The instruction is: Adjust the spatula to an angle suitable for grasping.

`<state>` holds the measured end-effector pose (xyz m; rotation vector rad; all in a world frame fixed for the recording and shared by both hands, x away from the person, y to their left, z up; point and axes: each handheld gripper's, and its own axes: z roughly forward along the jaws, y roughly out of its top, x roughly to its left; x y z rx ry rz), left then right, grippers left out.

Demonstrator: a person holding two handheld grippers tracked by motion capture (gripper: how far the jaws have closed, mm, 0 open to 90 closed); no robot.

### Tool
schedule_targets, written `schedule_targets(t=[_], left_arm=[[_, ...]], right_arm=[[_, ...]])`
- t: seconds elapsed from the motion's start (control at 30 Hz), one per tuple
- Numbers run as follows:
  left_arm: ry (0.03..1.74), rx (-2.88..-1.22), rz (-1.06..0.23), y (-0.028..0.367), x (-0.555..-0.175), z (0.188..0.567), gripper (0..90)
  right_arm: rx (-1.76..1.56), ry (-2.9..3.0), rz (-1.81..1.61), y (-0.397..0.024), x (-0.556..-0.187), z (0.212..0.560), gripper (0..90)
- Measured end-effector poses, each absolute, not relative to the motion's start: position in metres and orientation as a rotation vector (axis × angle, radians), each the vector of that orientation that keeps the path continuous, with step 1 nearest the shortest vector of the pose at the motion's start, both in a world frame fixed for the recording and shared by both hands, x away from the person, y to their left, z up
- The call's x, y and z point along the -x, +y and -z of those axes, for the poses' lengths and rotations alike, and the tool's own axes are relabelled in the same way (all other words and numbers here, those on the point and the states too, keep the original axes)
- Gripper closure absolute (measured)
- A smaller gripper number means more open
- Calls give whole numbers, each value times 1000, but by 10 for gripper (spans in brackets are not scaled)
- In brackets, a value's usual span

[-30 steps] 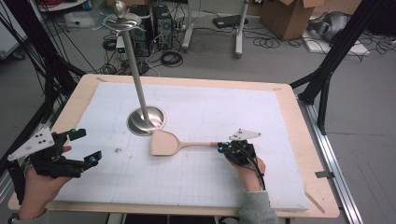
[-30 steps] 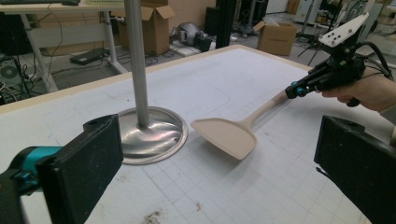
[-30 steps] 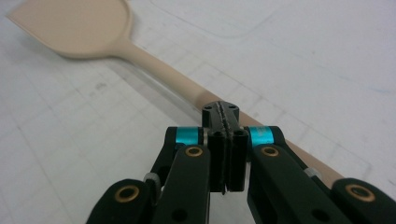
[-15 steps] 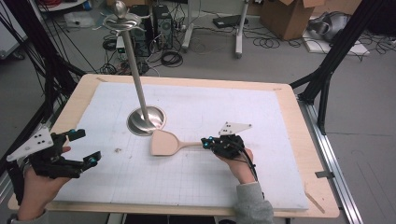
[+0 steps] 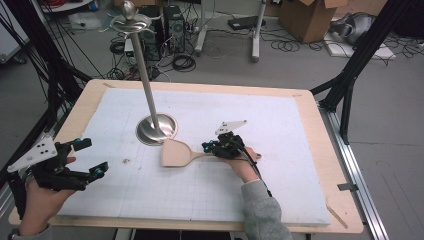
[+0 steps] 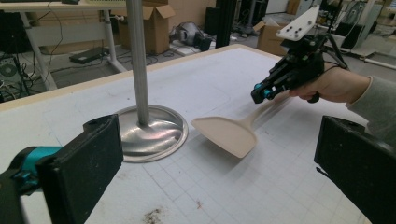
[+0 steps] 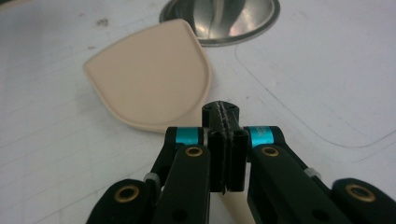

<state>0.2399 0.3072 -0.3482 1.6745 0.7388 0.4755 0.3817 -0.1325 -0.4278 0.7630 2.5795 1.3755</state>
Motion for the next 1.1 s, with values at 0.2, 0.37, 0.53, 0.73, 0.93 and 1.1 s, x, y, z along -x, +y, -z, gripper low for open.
schedule_targets(t=[0.2, 0.37, 0.53, 0.73, 0.93, 1.1], left_arm=[[741, -1676, -473, 308, -240, 349, 17], [742, -1689, -475, 304, -241, 350, 17], [739, -1693, -474, 303, -241, 351, 17], [744, -1695, -468, 303, -242, 352, 17], [746, -1693, -467, 303, -242, 352, 17], [741, -1696, -473, 304, -242, 351, 17]], right_arm=[[-777, 2611, -1336, -122, -392, 436, 900], [-818, 2655, -1308, -113, -395, 441, 900], [-836, 2682, -1325, -112, -397, 442, 900], [-830, 2718, -1346, -116, -397, 443, 900], [-775, 2776, -1317, -118, -393, 440, 900], [-736, 2806, -1316, -124, -388, 440, 900]])
